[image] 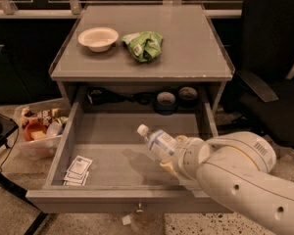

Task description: Place blue plastic bottle into top drawer

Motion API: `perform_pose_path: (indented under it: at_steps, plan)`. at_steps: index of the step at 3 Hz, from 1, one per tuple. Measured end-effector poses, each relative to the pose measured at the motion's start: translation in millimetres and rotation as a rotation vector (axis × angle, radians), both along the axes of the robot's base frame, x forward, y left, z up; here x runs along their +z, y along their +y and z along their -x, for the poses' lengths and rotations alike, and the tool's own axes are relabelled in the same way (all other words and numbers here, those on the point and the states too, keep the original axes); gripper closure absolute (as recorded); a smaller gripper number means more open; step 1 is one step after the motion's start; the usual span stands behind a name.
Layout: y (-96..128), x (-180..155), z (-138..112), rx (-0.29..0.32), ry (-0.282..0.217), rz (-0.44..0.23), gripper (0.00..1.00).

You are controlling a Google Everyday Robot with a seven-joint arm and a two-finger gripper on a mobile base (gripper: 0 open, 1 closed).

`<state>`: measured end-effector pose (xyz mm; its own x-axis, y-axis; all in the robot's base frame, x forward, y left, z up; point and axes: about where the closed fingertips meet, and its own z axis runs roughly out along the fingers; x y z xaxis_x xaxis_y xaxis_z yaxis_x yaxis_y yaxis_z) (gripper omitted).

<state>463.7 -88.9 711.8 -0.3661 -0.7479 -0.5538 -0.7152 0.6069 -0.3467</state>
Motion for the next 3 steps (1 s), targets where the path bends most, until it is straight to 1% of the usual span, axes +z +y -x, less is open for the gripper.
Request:
perform_pose_path:
  at_steps: [1,2,3]
  plan:
    - [8.6,8.8,-11.5,-0.003,-0.025,0.035,1.0]
    - [29.9,-3.8,-24.1,-0.01,0.007,0.042,1.0]
    - [56.3,-35.7,-27.3,0.01,0.082,0.049,1.0]
